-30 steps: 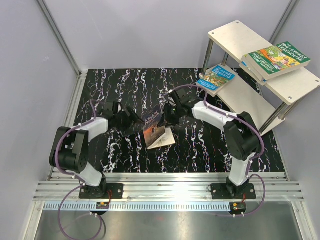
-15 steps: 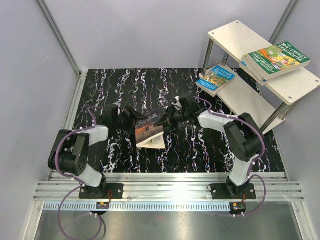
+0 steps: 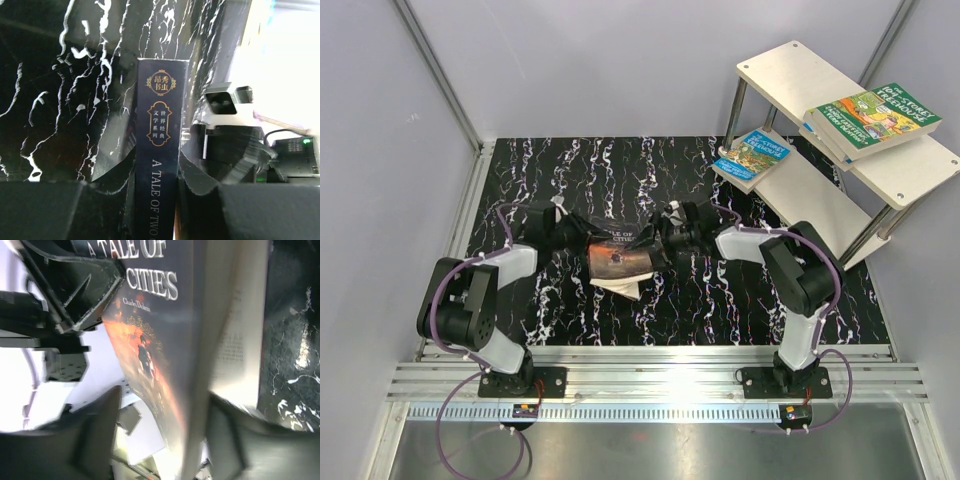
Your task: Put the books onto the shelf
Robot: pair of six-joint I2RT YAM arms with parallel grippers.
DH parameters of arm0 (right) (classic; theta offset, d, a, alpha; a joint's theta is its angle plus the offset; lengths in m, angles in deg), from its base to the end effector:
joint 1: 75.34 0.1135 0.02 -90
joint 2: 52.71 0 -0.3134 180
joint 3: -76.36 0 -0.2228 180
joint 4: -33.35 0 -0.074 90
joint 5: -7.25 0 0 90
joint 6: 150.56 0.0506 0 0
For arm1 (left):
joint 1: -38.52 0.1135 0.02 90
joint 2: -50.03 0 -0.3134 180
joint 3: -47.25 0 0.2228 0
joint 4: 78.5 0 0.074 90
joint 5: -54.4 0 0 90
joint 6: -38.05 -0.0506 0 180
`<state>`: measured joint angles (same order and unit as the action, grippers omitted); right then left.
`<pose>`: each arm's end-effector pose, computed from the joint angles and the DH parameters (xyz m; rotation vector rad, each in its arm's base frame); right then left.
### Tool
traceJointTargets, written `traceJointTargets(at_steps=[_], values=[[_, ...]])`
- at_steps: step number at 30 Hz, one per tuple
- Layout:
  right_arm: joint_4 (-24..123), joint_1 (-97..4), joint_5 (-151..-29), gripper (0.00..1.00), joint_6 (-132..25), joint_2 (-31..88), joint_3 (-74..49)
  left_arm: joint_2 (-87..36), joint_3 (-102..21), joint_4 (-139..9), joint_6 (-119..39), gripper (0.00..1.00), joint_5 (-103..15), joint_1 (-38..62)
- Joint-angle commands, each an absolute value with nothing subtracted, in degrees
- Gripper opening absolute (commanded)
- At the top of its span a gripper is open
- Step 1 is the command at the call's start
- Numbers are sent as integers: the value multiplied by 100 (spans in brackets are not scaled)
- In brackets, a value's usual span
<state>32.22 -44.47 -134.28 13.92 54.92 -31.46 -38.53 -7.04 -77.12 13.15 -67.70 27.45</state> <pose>0.3089 0.2308 0.2235 -0.3267 -2.4803 -1.7276 0.2806 -0.0823 0.2332 -0.7737 2.2971 -1.3023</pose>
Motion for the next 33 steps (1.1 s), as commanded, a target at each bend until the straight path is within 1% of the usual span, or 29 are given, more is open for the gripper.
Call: traceJointTargets(at_steps=[1, 2, 3, 5, 6, 14, 16, 18, 19, 21, 22, 23, 24, 25, 26, 28, 29, 30, 31, 33], values=[[4655, -4273, -13436, 85, -111, 5083, -2352, -3558, -1301, -7240, 774, 0, -6971, 2595], [5260, -4265, -13225, 100, -472, 5021, -2072, -3515, -1528, -7046, 660, 0, -6944, 2595], [6154, -4265, -12840, 100, -1084, 4934, -1948, -3410, -1635, -6870, 467, 0, -6918, 2587], [6827, -4273, -12539, 100, -1502, 4828, -1824, -3321, -1933, -6439, 334, 0, -6900, 2595], [6927, -4273, -12355, 100, -1695, 4732, -1849, -3242, -2013, -6351, 325, 0, -6926, 2587], [6752, -4300, -12274, 100, -1662, 4318, -2465, -2662, -2330, -6464, 860, 0, -7120, 2595], [6673, -4308, -12309, 100, -1618, 4204, -2482, -2487, -2234, -6805, 1254, 0, -7198, 2595], [6139, -4344, -12668, 100, -1259, 4081, -2623, -2355, -2041, -7444, 1858, 0, -7217, 2604], [5841, -4361, -12852, 100, -1031, 4045, -2832, -2267, -1866, -7631, 2037, 0, -7199, 2613], [4263, -4458, -13415, 100, 13, 3896, -3175, -2065, -1707, -8080, 2520, 0, -7164, 2613], [3568, -4484, -13565, 100, 469, 3852, -3577, -2003, -1636, -8229, 2661, 0, -7120, 2604], [2169, -4502, -13662, 100, 935, 3817, -3755, -1872, -1531, -8361, 2802, 0, -7102, 2613], [1503, -4528, -13785, 100, 1801, 3799, -3887, -1827, -1495, -8554, 3020, 0, -7111, 2613], [861, -4528, -13821, 100, 2219, 3825, -3984, -1774, -1486, -8582, 3075, 0, -7102, 2613], [-355, -4528, -13838, 100, 3041, 3878, -4090, -1669, -1495, -8582, 3110, 0, -7094, 2613], [-1635, -4528, -13751, 100, 3932, 4132, -4170, -1555, -1469, -8574, 3216, 0, -7067, 2604], [-2877, -4520, -13655, 100, 4372, 4246, -4179, -1502, -1460, -8574, 3251, 0, -7058, 2613], [-3420, -4519, -13410, 100, 5168, 4517, -4170, -1406, -1382, -8617, 3338, 0, -7041, 2613], [-3896, -4519, -13277, 100, 5524, 4650, -4144, -1353, -1346, -8652, 3391, 0, -6980, 2613], [-4041, -4519, -13197, 98, 5722, 4643, -4109, -1212, -1241, -8653, 3436, 0, -6944, 2613]])
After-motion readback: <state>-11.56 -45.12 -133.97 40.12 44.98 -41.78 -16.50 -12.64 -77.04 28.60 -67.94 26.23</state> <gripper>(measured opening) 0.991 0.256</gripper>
